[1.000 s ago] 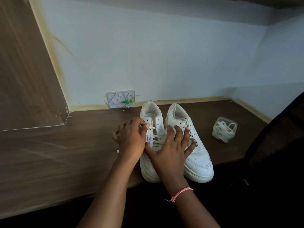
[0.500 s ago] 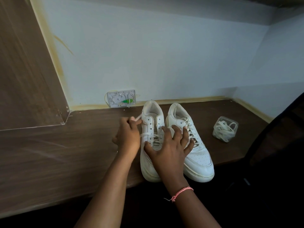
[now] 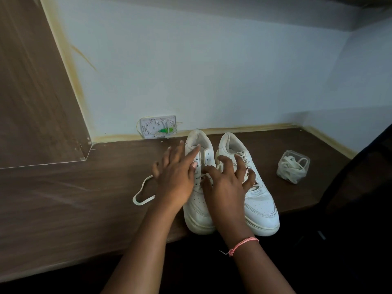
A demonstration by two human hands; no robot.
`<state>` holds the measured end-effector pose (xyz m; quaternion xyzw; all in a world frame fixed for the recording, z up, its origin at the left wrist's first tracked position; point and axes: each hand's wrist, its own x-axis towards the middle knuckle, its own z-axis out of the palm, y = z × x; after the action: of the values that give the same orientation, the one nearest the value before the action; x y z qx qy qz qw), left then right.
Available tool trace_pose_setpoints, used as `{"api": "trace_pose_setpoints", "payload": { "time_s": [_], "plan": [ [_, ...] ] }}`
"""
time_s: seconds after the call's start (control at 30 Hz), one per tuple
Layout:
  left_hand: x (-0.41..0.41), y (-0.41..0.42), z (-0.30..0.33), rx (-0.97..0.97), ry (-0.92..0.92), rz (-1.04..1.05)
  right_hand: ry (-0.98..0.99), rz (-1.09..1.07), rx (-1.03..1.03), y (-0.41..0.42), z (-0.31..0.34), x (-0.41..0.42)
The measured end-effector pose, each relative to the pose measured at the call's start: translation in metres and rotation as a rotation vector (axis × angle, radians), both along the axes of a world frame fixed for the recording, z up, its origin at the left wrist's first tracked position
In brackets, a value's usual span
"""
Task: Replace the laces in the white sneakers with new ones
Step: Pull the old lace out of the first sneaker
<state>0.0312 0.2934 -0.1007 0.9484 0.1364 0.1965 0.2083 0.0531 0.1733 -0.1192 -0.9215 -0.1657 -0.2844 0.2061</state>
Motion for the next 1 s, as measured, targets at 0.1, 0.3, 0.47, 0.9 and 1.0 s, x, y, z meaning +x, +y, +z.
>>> {"api": "trace_pose_setpoints", "payload": {
  "time_s": [0.1,0.3,0.47,0.9,1.0],
  "plan": [
    [0.000,-0.002,-0.004,-0.034,0.005,0.006,0.005,-0.028,-0.066,0.000,0.002,0.001],
    [0.000,0.000,0.001,-0.093,-0.095,0.076,0.002,-0.018,-0.085,0.003,-0.003,0.003],
    [0.000,0.002,0.000,-0.163,-0.138,0.107,-0.017,0.004,0.025,-0.002,-0.002,0.006],
    [0.001,0.001,-0.002,-0.165,-0.198,0.199,-0.064,0.022,0.054,-0.007,0.002,0.006],
    [-0.001,0.000,-0.001,-0.176,-0.209,0.189,-0.095,-0.034,0.087,-0.005,0.003,0.006]
  ]
}}
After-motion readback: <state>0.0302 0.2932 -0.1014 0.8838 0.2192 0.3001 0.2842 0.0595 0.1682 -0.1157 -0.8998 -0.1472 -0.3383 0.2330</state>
